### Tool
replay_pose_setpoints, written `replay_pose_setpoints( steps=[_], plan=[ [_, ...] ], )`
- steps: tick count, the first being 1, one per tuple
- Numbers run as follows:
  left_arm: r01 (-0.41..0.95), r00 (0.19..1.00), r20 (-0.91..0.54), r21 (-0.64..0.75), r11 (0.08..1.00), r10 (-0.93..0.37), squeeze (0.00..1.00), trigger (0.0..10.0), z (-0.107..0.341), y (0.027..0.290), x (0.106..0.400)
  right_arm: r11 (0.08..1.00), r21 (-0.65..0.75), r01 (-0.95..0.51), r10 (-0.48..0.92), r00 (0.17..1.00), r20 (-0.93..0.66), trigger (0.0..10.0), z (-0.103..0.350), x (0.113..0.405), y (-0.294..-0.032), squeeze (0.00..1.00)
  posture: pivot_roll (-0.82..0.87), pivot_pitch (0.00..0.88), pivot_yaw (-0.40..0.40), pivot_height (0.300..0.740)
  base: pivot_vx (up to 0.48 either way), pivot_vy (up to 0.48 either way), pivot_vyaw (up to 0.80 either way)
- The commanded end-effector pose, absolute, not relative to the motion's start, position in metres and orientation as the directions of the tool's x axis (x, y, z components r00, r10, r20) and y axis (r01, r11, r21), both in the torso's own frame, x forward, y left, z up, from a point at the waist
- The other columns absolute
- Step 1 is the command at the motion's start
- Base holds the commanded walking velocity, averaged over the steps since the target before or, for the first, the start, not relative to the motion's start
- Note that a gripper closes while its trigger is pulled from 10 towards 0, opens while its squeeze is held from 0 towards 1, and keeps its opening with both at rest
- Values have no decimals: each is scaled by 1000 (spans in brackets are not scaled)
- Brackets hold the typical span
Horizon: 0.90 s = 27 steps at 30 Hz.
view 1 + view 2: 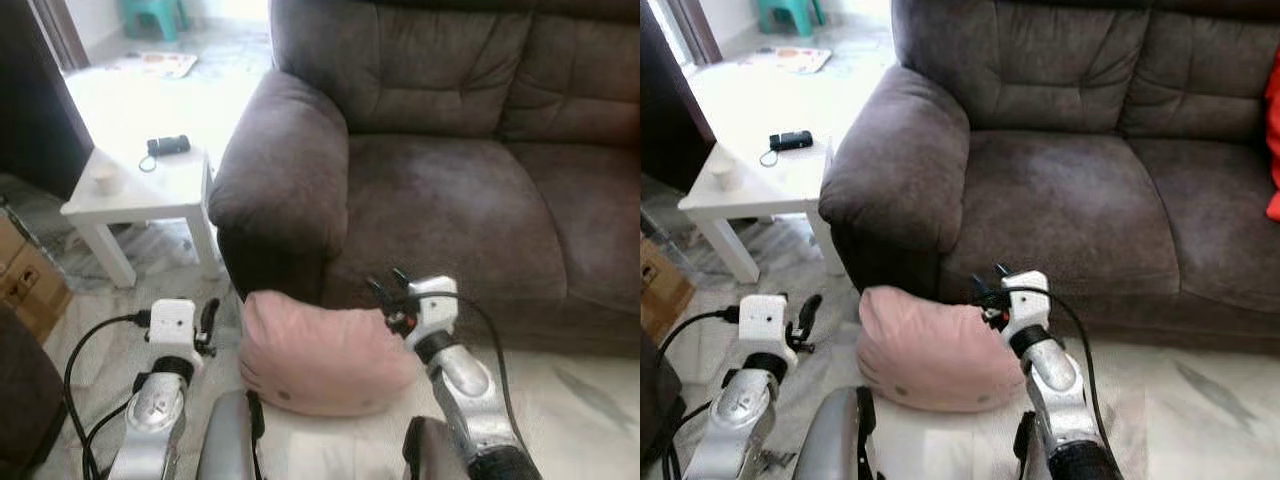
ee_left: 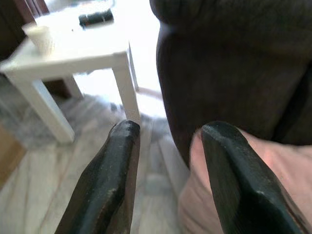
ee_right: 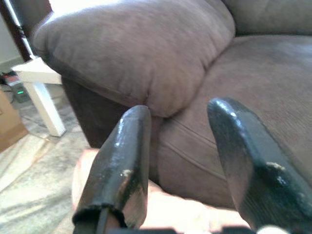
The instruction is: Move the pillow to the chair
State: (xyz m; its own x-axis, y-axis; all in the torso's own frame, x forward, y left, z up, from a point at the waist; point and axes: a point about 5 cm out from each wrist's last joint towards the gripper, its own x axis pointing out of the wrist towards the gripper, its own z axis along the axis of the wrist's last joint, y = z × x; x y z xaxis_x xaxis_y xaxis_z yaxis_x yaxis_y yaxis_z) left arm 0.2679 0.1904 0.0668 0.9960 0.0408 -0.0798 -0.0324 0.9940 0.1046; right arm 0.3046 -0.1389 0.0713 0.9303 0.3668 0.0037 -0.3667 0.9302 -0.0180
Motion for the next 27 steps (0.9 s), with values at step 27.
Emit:
replay_pose_setpoints(
  steps=[27],
  plan=[
    [-38,995,-93,52,998,42,0,10000,61,190,267,929,-14,-371,371,929,8,10000,71,303,-142,0,62,47,-24,526,224,0,183]
  ],
)
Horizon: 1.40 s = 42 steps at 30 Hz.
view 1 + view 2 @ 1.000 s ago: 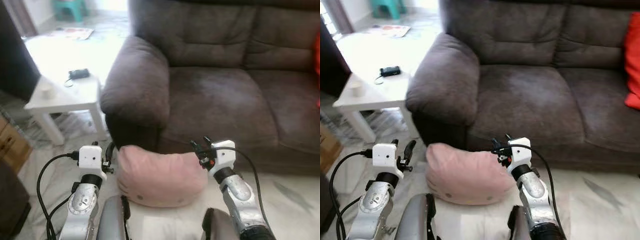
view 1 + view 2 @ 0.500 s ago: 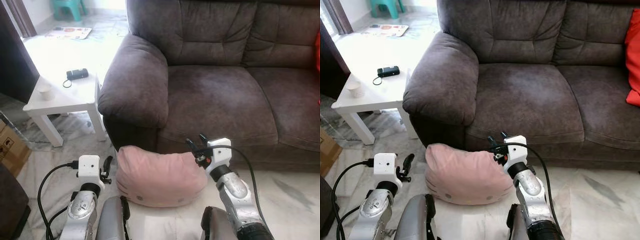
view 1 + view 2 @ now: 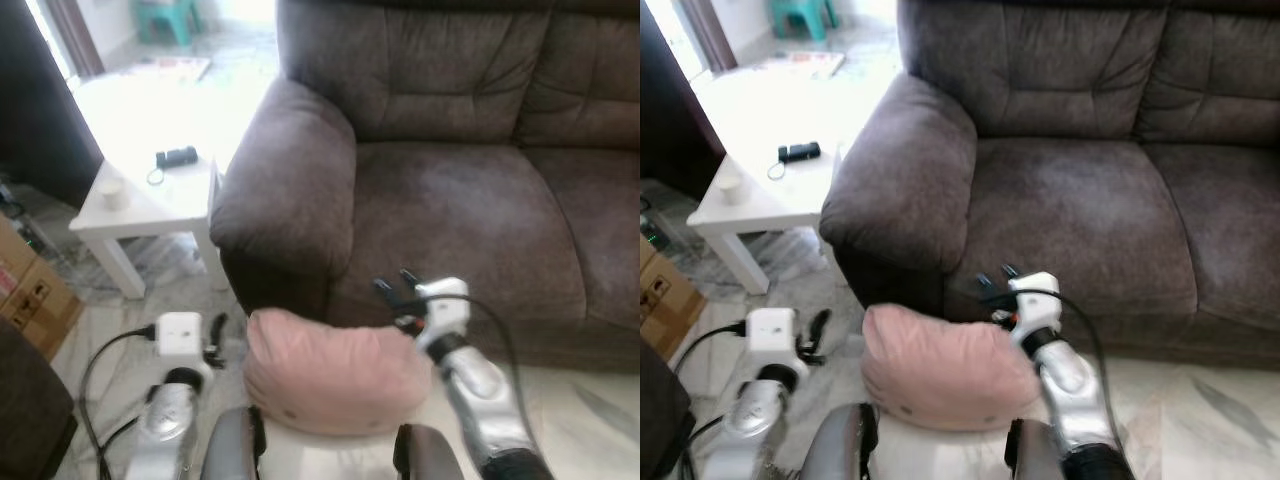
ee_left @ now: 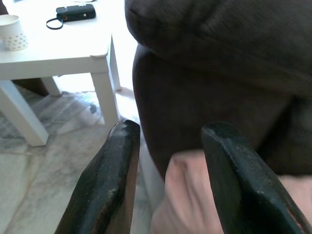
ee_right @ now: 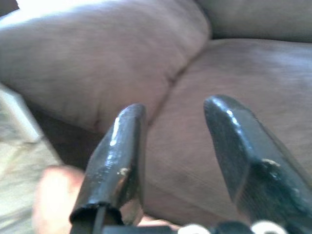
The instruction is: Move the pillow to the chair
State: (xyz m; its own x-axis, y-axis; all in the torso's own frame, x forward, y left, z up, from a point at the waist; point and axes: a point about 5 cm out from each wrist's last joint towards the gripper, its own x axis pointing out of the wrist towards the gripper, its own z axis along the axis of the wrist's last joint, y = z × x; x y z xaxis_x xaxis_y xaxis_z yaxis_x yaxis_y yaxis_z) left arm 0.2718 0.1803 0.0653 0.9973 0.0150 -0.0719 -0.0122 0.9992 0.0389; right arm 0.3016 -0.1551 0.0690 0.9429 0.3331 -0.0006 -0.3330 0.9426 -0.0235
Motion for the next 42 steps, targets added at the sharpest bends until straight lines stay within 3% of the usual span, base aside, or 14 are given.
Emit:
replay_pose_setpoints(
  steps=[1,8,13,14,18,23,24,42],
  plan=[
    [-38,995,-91,53,998,43,0,10000,61,190,267,928,-14,-372,372,928,7,10000,71,303,-141,0,62,47,-24,526,337,0,0],
    [14,989,-149,28,1000,-10,0,10000,54,185,267,924,-15,-381,381,925,2,10000,70,302,-140,0,62,49,-24,526,127,0,0],
    [27,951,-308,12,1000,-22,0,10000,28,188,258,924,-14,-382,382,924,0,10000,70,302,-140,0,60,51,-24,526,0,0,0],
    [40,913,-408,42,998,-20,0,10000,12,191,252,924,-15,-383,383,924,0,10000,70,302,-140,0,61,54,-25,526,0,0,0],
    [60,866,-499,23,998,-41,0,10000,-6,193,246,922,-15,-387,387,922,-1,10000,70,302,-140,0,62,54,-25,526,0,0,0],
    [-25,869,-495,-36,999,4,0,10000,-7,202,254,921,-14,-390,390,921,3,10000,72,303,-139,0,52,61,-30,526,0,0,0],
    [-30,868,-497,-34,999,9,1000,10000,-7,204,257,921,-14,-390,390,921,4,10000,72,303,-139,0,44,64,-31,526,0,0,0],
    [-33,898,-439,-106,994,-17,1000,10000,-1,201,282,919,-35,-394,395,918,46,10000,89,303,-147,0,-25,132,-71,526,0,0,0]
  ],
)
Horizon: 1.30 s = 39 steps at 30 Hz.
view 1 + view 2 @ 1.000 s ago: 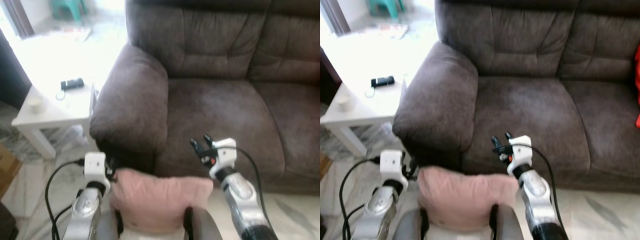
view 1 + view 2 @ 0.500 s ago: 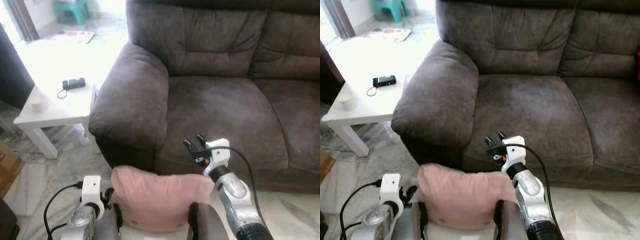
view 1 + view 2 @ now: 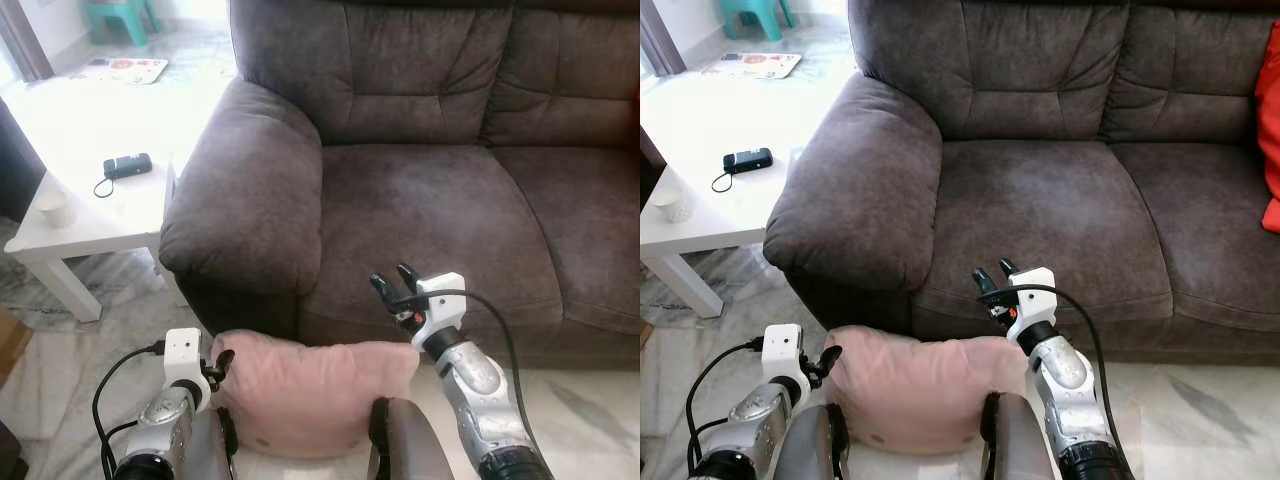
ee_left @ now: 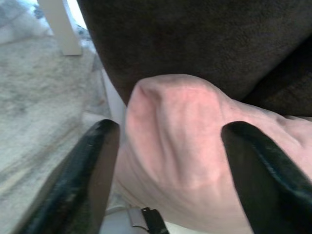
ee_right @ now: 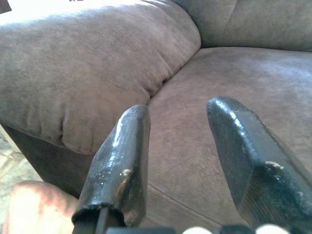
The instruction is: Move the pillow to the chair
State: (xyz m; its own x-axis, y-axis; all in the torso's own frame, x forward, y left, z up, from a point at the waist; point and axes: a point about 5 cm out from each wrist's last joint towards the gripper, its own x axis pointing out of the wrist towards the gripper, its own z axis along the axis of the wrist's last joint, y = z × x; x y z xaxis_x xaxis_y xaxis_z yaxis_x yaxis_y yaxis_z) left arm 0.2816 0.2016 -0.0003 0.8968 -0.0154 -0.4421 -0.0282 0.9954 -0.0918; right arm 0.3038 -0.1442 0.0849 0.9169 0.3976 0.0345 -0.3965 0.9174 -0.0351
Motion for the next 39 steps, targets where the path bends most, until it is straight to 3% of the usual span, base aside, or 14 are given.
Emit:
replay_pose_setpoints(
  steps=[1,12,13,39],
  plan=[
    [-32,900,-436,-108,994,-18,1000,10000,0,201,283,917,-38,-398,400,915,54,10000,92,303,-147,0,-28,142,-78,526,0,0,0],
    [-51,931,-365,-119,992,4,1000,10000,11,201,293,904,-31,-426,426,894,137,10000,127,306,-143,0,-50,218,-135,526,0,0,0],
    [-59,933,-360,-99,993,19,0,10000,13,203,295,900,-34,-435,435,888,148,10000,133,307,-141,0,-55,229,-144,526,0,0,0],
    [-111,951,-301,-107,988,74,0,10000,31,217,312,894,-68,-442,447,883,140,10000,178,276,-160,0,-198,341,-205,526,0,0,0]
  ],
)
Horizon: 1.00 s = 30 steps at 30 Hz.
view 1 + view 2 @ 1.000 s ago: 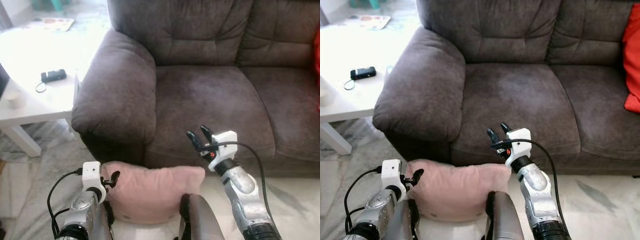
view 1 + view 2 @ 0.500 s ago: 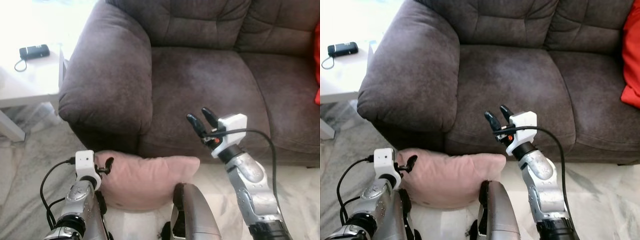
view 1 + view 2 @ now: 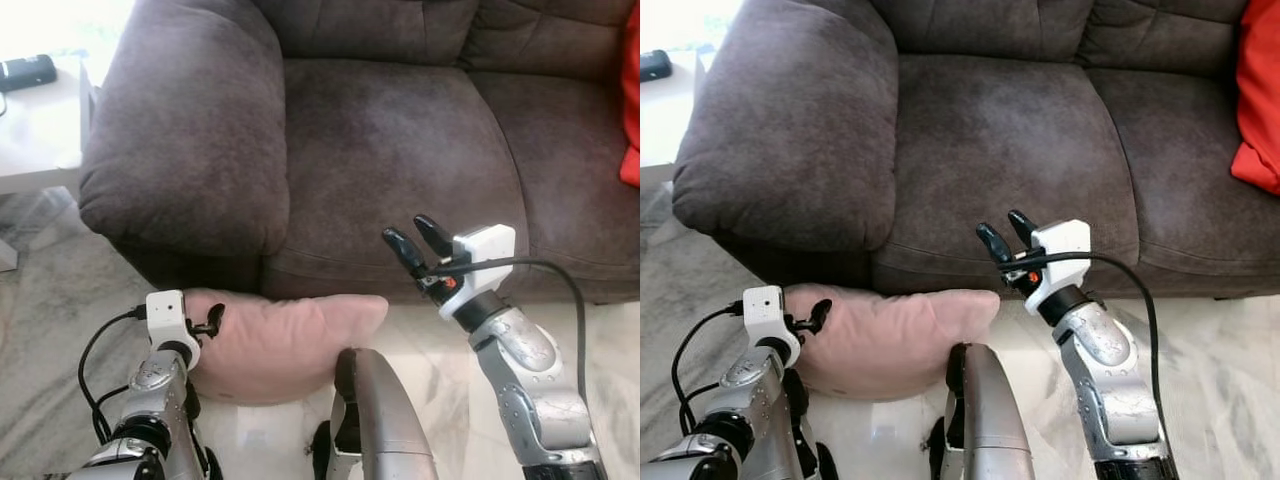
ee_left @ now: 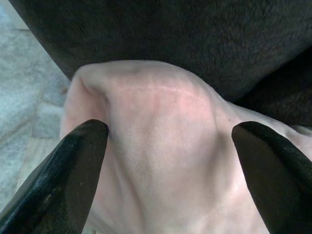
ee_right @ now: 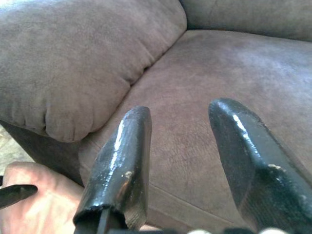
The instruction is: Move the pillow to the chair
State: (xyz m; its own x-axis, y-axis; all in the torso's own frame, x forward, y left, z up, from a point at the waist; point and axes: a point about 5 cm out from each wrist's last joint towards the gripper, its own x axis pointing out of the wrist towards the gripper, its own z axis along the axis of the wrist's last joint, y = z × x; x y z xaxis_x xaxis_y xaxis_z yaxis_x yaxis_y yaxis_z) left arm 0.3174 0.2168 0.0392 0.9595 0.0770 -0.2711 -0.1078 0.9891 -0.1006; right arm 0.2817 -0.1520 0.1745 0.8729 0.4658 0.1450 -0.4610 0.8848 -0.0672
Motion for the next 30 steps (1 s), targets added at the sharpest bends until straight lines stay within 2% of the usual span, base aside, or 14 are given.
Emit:
replay_pose_setpoints(
  steps=[1,14,25,26,27,28,29,30],
  plan=[
    [-111,949,-305,-100,989,76,0,10000,31,217,312,895,-68,-441,447,884,138,10000,179,275,-161,0,-202,345,-206,526,0,0,0],
    [-143,950,-291,-83,986,113,0,10000,35,218,316,898,-91,-430,439,892,111,10000,193,260,-172,0,-255,381,-235,526,0,0,0],
    [-276,921,-294,-24,961,257,0,10000,35,230,314,893,-100,-439,448,890,89,10000,199,256,-174,0,-271,383,-253,526,0,0,0],
    [-285,917,-297,-17,958,268,0,6510,35,230,315,892,-101,-441,449,889,87,10000,200,256,-175,0,-271,381,-256,526,0,0,0],
    [-293,914,-297,-8,956,277,0,2039,36,230,315,891,-102,-442,450,889,85,10000,200,257,-175,0,-272,379,-257,526,0,0,0],
    [-295,913,-296,-6,955,281,0,2039,36,230,315,891,-102,-442,450,889,85,10000,200,257,-175,0,-272,379,-257,526,0,0,0],
    [-299,912,-295,-5,954,284,0,0,36,230,315,891,-102,-442,451,889,84,10000,201,257,-175,0,-272,379,-257,526,0,0,0],
    [-303,911,-296,-5,953,287,0,0,36,230,315,891,-103,-443,451,889,83,10000,200,257,-175,0,-270,378,-259,526,0,0,0]
  ],
)
